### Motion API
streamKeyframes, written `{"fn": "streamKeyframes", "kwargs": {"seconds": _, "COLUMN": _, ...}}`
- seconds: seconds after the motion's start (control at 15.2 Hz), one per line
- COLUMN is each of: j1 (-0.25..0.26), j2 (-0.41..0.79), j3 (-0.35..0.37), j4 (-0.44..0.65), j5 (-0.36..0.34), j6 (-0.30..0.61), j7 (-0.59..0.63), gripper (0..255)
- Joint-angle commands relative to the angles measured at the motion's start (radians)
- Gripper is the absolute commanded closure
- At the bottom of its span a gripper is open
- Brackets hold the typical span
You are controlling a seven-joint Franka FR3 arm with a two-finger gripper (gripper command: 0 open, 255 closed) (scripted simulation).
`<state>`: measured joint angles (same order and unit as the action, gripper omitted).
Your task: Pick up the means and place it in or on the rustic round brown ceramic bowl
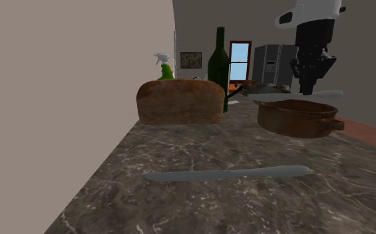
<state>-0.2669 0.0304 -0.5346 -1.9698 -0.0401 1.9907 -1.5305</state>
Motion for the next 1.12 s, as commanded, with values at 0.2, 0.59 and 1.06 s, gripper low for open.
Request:
{"fn": "streamKeyframes", "kwargs": {"seconds": 0.2, "j1": -0.001, "j2": 0.004, "j3": 0.0, "j4": -0.008, "j5": 0.002, "j6": 0.012, "j7": -0.001, "gripper": 255}}
{"fn": "streamKeyframes", "kwargs": {"seconds": 0.59, "j1": -0.001, "j2": 0.004, "j3": 0.0, "j4": -0.008, "j5": 0.002, "j6": 0.012, "j7": -0.001, "gripper": 0}}
{"fn": "streamKeyframes", "kwargs": {"seconds": 1.06, "j1": 0.004, "j2": -0.02, "j3": 0.003, "j4": 0.069, "j5": -0.009, "j6": -0.086, "j7": 0.007, "gripper": 0}}
